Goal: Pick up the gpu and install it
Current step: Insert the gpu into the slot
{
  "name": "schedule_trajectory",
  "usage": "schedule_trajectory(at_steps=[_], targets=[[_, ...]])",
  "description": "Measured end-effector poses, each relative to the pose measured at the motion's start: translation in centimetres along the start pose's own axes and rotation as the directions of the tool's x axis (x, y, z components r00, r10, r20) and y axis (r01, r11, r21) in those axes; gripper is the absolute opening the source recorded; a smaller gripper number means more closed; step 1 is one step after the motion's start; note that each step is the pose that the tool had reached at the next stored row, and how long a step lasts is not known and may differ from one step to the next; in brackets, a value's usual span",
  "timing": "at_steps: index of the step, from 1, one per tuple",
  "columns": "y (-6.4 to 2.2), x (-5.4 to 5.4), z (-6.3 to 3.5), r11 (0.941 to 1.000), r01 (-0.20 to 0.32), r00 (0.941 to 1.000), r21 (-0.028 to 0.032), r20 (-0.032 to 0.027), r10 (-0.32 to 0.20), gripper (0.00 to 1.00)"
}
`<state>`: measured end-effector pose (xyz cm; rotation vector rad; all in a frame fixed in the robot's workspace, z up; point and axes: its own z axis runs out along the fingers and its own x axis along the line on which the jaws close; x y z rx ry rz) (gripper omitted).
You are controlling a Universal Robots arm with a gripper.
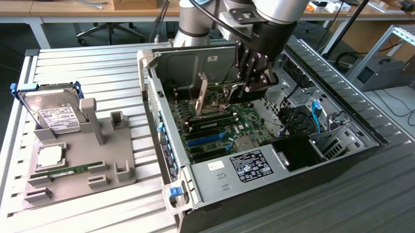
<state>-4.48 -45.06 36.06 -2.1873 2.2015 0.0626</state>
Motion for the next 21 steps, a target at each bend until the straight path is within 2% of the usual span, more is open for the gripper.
schedule_trajectory(at_steps=[10,21], targets=[[0.03,0.1,1.65,1.0,0.0,1.0,0.0,0.0032,0.0,0.27],[0.06,0.2,3.03,1.0,0.0,1.0,-0.0001,0.0061,0.0,0.27]])
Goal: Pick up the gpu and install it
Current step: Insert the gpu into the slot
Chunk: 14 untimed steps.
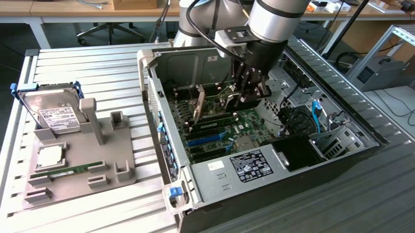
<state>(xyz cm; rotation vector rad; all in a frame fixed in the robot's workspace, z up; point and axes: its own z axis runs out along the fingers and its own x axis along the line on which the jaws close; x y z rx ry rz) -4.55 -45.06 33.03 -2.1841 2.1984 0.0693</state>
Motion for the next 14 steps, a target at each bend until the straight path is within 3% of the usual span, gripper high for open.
schedule_trajectory(at_steps=[7,14], targets=[[0.04,0.06,1.0,1.0,0.0,1.0,0.0,0.0022,0.0,0.27],[0.54,0.11,1.07,1.0,0.0,1.0,0.0,0.0027,0.0,0.27]])
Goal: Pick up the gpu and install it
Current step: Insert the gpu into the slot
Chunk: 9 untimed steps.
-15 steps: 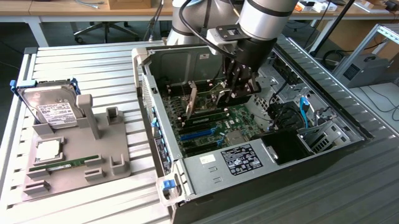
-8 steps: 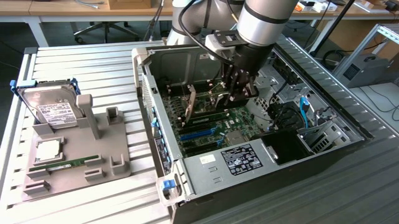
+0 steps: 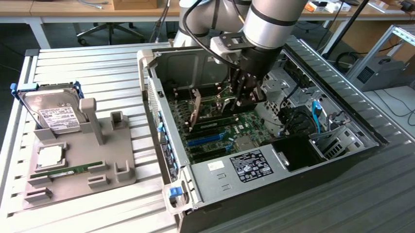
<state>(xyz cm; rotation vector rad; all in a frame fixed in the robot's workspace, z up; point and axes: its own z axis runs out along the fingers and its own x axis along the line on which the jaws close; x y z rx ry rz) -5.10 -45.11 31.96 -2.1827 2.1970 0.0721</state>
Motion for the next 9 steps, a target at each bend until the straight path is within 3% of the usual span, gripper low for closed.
schedule_trajectory(at_steps=[9], targets=[[0.92,0.01,0.0,1.0,0.0,1.0,0.0,-0.0001,0.0,0.27]])
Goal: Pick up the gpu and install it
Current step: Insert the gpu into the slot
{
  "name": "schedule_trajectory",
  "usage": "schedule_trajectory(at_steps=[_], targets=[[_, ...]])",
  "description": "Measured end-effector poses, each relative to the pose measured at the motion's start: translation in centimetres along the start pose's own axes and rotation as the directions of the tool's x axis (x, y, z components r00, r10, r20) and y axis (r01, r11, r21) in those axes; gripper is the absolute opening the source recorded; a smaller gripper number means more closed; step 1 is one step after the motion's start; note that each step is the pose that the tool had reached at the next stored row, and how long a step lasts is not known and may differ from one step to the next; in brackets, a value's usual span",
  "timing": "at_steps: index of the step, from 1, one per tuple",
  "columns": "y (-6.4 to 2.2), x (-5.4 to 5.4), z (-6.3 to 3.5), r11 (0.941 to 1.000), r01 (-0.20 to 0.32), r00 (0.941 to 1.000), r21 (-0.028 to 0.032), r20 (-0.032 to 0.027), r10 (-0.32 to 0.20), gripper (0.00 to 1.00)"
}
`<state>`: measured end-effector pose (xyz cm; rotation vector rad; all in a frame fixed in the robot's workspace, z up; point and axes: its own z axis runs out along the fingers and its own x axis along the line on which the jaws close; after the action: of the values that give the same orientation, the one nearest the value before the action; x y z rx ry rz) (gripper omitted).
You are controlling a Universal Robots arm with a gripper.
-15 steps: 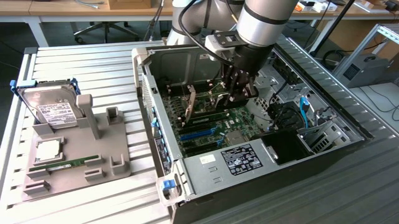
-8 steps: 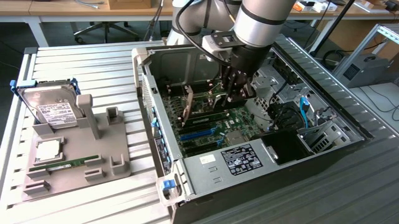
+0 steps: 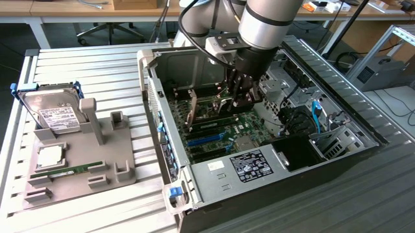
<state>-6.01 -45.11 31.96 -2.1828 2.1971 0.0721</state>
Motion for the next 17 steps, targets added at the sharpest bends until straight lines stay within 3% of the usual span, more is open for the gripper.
schedule_trajectory(at_steps=[12,17], targets=[[0.01,0.6,0.02,1.0,0.0,1.0,0.0001,0.0002,0.0,0.27],[0.01,0.7,1.13,1.0,0.0,1.0,0.0,0.0,0.0,0.27]])
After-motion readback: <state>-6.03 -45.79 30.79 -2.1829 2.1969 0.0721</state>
